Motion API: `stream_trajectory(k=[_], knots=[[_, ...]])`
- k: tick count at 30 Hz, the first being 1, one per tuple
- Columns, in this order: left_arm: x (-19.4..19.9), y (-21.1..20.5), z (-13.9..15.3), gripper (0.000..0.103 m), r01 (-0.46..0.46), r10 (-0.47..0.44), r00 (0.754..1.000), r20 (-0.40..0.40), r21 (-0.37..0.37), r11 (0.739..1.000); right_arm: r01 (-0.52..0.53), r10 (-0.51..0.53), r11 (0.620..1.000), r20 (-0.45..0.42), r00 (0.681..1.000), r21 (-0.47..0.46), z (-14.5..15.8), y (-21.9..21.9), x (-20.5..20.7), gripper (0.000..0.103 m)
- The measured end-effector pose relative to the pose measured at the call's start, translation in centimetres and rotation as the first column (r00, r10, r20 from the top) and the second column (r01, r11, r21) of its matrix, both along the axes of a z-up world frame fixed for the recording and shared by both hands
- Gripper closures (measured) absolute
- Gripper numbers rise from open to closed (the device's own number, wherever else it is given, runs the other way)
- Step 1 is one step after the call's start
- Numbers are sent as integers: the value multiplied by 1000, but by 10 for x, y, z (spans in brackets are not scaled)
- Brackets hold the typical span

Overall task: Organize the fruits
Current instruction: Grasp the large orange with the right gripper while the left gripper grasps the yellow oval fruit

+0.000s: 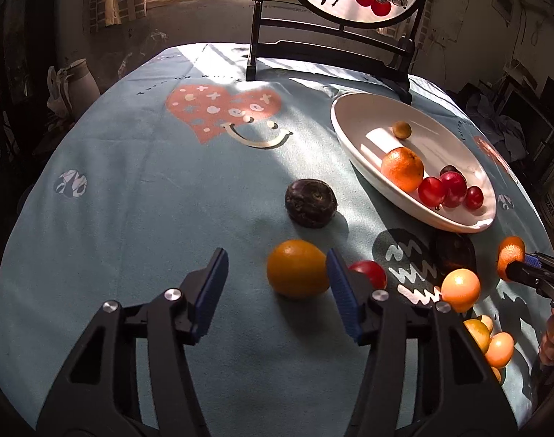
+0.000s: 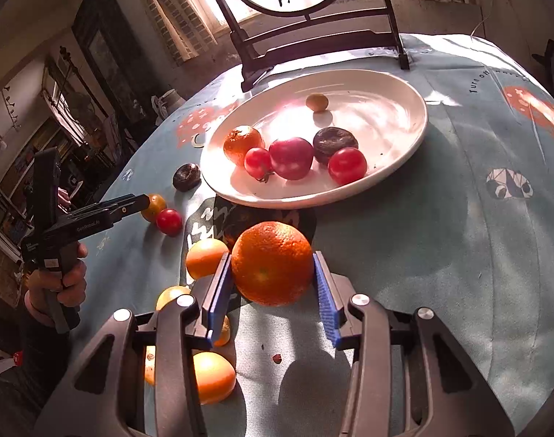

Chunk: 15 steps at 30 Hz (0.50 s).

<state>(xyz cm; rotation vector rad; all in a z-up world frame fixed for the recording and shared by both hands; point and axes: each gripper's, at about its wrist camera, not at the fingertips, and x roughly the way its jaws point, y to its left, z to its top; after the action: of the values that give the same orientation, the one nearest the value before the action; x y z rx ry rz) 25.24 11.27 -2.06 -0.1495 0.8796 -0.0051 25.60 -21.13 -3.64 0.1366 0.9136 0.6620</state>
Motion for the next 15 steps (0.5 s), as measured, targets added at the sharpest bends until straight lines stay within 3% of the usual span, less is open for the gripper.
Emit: stream_trajectory(k=[15], knots=[[14,-13,-16,46,54,-54,998,-30,-4,999,-4,4,1000,7,1000,5,2,1,-2,59]])
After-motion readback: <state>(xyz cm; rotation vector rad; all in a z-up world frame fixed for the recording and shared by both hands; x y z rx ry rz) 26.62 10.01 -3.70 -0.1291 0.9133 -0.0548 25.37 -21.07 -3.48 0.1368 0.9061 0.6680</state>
